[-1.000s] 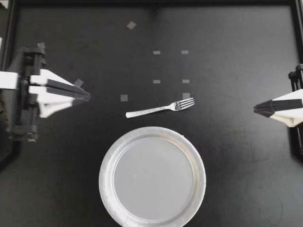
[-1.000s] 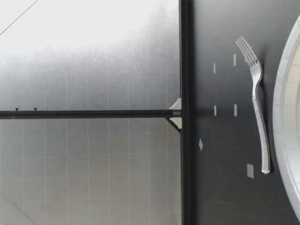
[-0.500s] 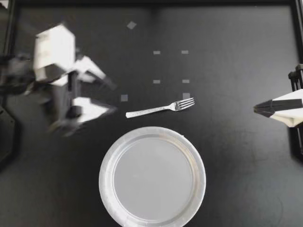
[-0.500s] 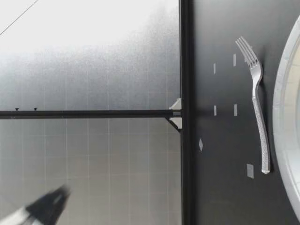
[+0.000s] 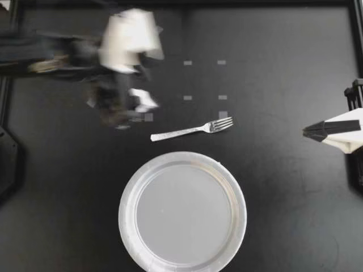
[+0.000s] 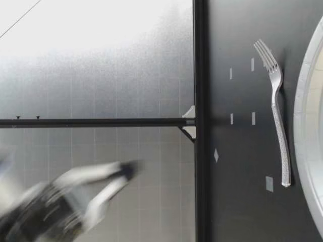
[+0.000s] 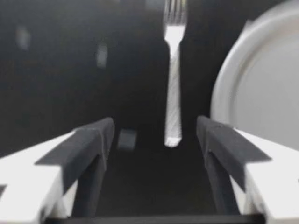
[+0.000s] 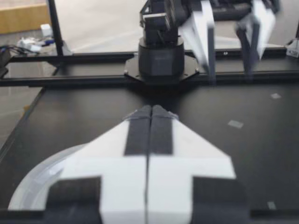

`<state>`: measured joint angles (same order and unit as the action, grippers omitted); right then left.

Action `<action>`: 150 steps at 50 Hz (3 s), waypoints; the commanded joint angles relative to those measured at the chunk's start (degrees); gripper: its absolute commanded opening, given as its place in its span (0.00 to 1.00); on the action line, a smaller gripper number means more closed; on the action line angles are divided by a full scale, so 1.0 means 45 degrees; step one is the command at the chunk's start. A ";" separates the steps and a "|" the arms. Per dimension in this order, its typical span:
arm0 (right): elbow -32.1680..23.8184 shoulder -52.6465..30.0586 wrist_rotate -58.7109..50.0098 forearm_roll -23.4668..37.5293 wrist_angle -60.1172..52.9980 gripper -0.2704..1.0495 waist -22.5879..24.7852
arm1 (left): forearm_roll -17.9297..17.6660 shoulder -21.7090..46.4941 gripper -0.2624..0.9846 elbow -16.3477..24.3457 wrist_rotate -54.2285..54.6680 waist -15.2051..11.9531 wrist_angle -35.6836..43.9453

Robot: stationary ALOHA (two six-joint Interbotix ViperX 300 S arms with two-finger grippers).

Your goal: Pick up the fork and place it on the plate.

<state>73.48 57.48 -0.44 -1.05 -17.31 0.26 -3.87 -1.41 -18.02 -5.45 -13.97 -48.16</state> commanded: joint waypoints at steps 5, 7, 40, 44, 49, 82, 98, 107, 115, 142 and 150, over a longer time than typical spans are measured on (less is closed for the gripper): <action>-0.0020 -0.0059 -0.0020 -0.0215 -0.0117 0.14 0.0000 | -0.0430 0.2187 0.70 0.1602 -0.0898 -0.0059 -0.0430; 0.0020 -0.0020 -0.0020 -0.0273 -0.0117 0.14 0.0000 | -0.0645 0.2539 0.70 0.1836 -0.1133 0.0000 -0.0313; 0.0371 0.0020 -0.0293 -0.0410 -0.0156 0.14 0.0000 | -0.1816 0.4902 0.70 0.2539 -0.2168 0.0566 0.1328; 0.0371 0.0020 -0.0313 -0.0410 -0.0156 0.14 0.0000 | -0.1797 0.5039 0.70 0.2539 -0.2207 0.0586 0.1582; 0.0371 0.0020 -0.0449 -0.0410 -0.0156 0.14 0.0000 | -0.1777 0.5176 0.69 0.2461 -0.2363 0.0566 0.2051; 0.0469 0.0020 -0.0684 -0.0410 -0.0137 0.14 0.0000 | -0.1680 0.5508 0.66 0.1992 -0.2383 0.0527 0.2969; 0.0488 0.0020 -0.0684 -0.0410 -0.0156 0.14 0.0000 | -0.1680 0.5527 0.52 0.1953 -0.2441 0.0508 0.3008; 0.0488 0.0020 -0.0684 -0.0410 -0.0137 0.14 0.0000 | -0.1680 0.5586 0.49 0.1953 -0.2441 0.0488 0.2852; 0.0488 0.0020 -0.0684 -0.0410 -0.0156 0.14 0.0000 | -0.1680 0.5625 0.45 0.1914 -0.2402 0.0488 0.2754; 0.0352 0.0020 -0.0625 -0.0391 -0.0430 0.14 0.0000 | -0.1816 0.4727 0.30 0.2246 -0.2285 0.0703 0.2598; -0.0137 -0.0234 -0.0566 -0.0391 -0.0371 0.15 -0.0098 | -0.1895 0.3379 0.30 0.3086 -0.2402 0.1230 0.2402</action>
<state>75.32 57.66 -3.08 -2.81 -18.81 0.26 -12.13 19.34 -7.47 -16.08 -9.93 -37.35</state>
